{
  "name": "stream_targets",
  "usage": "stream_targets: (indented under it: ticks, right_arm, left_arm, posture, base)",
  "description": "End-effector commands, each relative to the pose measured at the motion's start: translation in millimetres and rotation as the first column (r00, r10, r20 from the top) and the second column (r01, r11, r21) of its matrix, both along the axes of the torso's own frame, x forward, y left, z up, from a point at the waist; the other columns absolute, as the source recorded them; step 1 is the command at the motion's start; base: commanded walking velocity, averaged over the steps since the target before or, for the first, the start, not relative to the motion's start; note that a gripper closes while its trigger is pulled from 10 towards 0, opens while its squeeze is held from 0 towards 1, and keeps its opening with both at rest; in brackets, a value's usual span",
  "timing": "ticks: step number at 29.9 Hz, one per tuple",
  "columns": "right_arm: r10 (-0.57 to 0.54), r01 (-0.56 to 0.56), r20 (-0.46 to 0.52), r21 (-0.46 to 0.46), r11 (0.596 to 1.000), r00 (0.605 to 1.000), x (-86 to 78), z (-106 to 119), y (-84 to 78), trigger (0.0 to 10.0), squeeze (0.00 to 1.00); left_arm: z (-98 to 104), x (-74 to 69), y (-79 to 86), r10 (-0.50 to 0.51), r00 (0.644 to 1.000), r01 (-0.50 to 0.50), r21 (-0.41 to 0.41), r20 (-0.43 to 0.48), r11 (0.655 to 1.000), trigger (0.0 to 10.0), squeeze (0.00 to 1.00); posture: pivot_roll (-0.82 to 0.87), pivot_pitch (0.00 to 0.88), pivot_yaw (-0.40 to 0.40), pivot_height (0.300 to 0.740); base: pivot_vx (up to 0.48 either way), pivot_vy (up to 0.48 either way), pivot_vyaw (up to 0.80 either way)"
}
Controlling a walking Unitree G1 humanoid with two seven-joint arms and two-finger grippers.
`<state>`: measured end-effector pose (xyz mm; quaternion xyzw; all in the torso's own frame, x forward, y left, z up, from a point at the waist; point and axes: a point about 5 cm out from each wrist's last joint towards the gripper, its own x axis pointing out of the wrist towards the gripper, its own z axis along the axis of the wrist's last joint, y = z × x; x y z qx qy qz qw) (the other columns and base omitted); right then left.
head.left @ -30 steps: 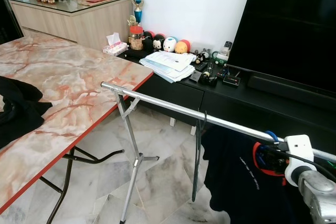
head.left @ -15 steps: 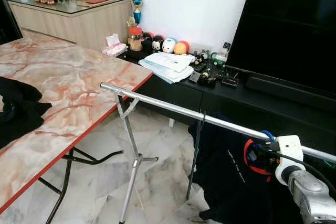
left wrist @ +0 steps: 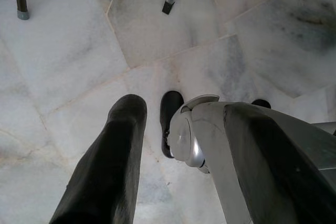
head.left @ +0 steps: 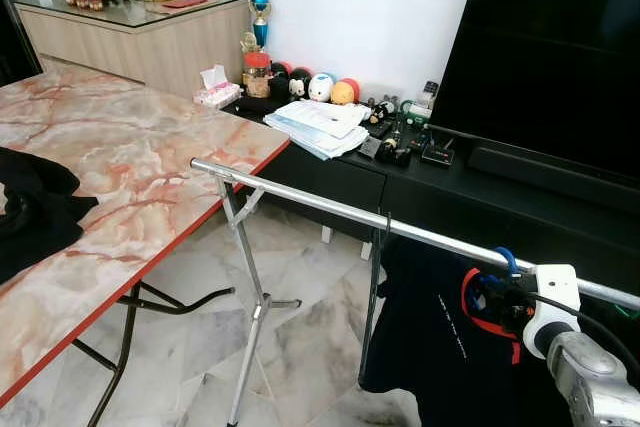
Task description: Hang hanger
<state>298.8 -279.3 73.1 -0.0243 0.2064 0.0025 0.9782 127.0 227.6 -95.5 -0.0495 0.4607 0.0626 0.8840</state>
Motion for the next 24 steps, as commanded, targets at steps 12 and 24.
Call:
stream_targets:
  ticks: [12,24]
  right_arm:
    - [0.020,-0.019,-0.060,0.008,1.000,0.998,-17.7,-6.0,-6.7,10.0,0.00]
    - [0.019,-0.021,-0.065,-0.023,1.000,0.998,-16.9,-4.7,-9.0,10.0,0.00]
  left_arm:
    - [-1.1,-3.6,1.5,0.043,0.999,-0.044,-0.010,-0.007,0.999,10.0,0.00]
    - [-0.9,-3.0,1.5,0.038,0.999,-0.038,-0.014,-0.005,0.999,10.0,0.00]
  posture:
    - [0.09,0.000,-0.035,0.740]
    - [0.08,0.000,-0.029,0.740]
  base:
    - [0.000,0.000,0.00]
    - [0.000,0.000,0.00]
